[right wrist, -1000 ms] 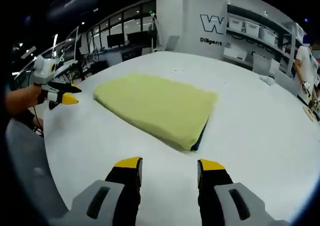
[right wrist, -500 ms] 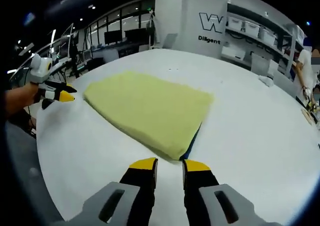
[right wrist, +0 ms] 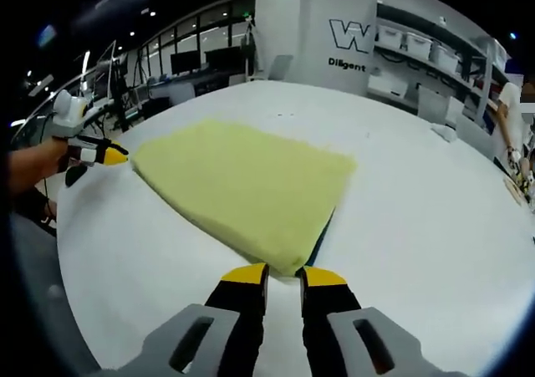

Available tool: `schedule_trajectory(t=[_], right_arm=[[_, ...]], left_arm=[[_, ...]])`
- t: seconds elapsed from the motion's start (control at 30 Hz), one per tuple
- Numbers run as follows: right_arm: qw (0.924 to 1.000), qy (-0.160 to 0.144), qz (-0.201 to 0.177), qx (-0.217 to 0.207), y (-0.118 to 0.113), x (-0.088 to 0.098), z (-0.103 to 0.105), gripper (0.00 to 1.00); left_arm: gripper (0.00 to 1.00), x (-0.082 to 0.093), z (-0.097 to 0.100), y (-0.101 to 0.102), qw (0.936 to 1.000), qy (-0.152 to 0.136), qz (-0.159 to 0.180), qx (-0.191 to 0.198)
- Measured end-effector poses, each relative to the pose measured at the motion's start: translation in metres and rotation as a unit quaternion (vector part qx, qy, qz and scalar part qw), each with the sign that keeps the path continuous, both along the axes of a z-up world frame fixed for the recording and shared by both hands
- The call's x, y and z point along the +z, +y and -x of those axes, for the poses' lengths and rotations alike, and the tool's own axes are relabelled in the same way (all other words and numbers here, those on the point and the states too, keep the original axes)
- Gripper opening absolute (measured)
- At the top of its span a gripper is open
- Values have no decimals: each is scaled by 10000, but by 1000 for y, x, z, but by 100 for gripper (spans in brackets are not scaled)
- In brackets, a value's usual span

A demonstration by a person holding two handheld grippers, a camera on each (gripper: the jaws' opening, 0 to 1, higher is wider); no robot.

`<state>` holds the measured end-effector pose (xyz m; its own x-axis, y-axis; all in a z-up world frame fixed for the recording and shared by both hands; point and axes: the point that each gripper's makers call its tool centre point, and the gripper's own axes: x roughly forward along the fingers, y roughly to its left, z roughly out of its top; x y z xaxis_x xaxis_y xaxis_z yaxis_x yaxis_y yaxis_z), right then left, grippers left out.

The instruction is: Fold the garment on the visible template until the final outline fits inside the template.

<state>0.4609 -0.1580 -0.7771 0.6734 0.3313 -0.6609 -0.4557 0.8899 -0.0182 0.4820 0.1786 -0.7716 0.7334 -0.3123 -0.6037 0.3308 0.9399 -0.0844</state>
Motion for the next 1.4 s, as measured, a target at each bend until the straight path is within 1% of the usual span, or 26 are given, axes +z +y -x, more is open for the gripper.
schedule_trajectory(t=[0.1, 0.27, 0.43, 0.53, 0.77, 0.93, 1.1, 1.17, 1.3, 1.4], right_arm=[[10000, -6, -3, 6, 1, 0, 0, 11], [10000, -22, -8, 12, 0, 1, -1, 10], [10000, -19, -8, 6, -2, 1, -2, 9], [10000, -12, -15, 15, -1, 0, -3, 9], [10000, 3, -34, 10, -1, -2, -4, 8], [10000, 35, -44, -37, -4, -5, -4, 6], [9994, 142, -189, -234, -10, -11, -6, 5], [9986, 219, -365, -313, -9, -13, -7, 5], [9964, 272, -682, -421, -6, -13, -10, 3], [9949, 329, -820, -477, -6, -16, -12, 1]], left_arm=[[17, -2, -3, -1, 10000, 28, -3, 16], [10, -9, -5, -4, 9999, 156, 29, 29], [7, -12, -7, -3, 9997, 213, 27, 64], [0, -13, -8, -5, 9997, 230, 53, 43], [0, -14, -9, -3, 9997, 247, -19, 7], [0, -11, -10, -2, 9997, 200, -116, -40], [0, -12, -9, -1, 9997, 218, -118, -26], [0, -12, -9, -1, 9997, 218, -117, -33], [0, -12, -9, 0, 9997, 224, -123, -41], [0, -13, -8, -1, 9996, 229, -134, -55]])
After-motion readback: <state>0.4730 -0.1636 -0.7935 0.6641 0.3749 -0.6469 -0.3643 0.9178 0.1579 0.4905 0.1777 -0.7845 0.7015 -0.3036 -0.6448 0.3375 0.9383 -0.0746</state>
